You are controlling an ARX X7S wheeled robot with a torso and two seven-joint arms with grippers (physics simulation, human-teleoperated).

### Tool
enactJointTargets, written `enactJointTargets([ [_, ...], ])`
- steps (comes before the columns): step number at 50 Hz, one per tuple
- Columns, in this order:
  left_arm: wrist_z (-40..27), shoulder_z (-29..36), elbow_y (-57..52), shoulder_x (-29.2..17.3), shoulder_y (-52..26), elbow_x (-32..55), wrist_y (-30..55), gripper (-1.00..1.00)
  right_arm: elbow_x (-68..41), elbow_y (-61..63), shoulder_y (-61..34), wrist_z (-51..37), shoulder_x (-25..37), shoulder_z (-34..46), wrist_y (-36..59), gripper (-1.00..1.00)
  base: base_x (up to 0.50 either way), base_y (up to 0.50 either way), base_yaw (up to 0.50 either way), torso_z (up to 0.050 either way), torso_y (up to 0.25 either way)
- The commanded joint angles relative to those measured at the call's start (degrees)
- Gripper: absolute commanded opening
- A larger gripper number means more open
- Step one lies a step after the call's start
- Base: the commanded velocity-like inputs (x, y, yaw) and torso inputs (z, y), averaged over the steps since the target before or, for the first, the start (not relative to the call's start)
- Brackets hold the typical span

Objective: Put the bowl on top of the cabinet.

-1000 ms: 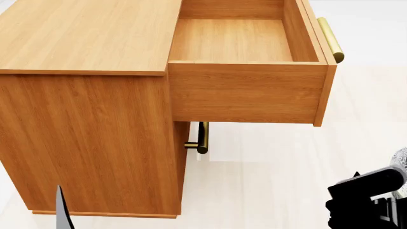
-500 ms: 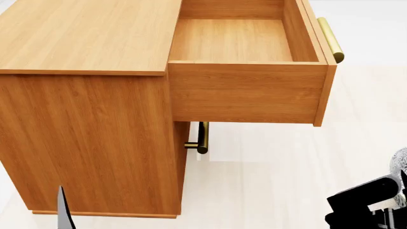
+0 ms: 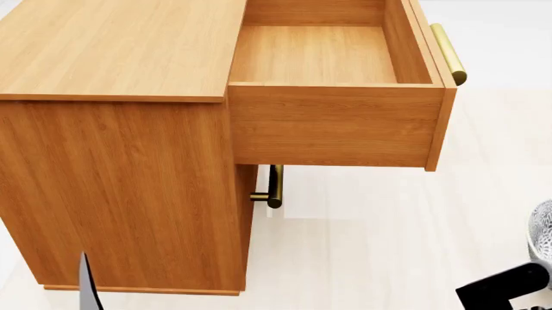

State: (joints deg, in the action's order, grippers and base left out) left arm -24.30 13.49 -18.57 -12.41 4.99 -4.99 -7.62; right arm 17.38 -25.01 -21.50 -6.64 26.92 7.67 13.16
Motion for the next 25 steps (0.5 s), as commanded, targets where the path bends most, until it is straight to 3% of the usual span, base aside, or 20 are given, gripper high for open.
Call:
enactJointTargets([
  [1, 0.3, 0.0, 0.8, -0.3, 0.2, 0.0, -2.3, 1.0, 1.6, -6.4, -2.4, -2.1, -0.5, -1.0, -3.3, 1.0, 0.0, 0.0, 0.0, 0.0, 0.0],
  [18, -0.2, 0.6, 0.9, -0.7, 0.0, 0.0, -2.3, 1.0, 2.0, -24.1, -12.9, -6.0, -2.1, 1.4, -11.8, 1.0, 0.0, 0.0, 0.0, 0.0, 0.0],
  [25, -0.5, 0.8, 0.9, -0.8, 0.1, 0.0, -2.1, 1.0, 1.9, -26.0, -13.3, -6.2, -2.9, 1.9, -13.4, 1.0, 0.0, 0.0, 0.0, 0.0, 0.0],
])
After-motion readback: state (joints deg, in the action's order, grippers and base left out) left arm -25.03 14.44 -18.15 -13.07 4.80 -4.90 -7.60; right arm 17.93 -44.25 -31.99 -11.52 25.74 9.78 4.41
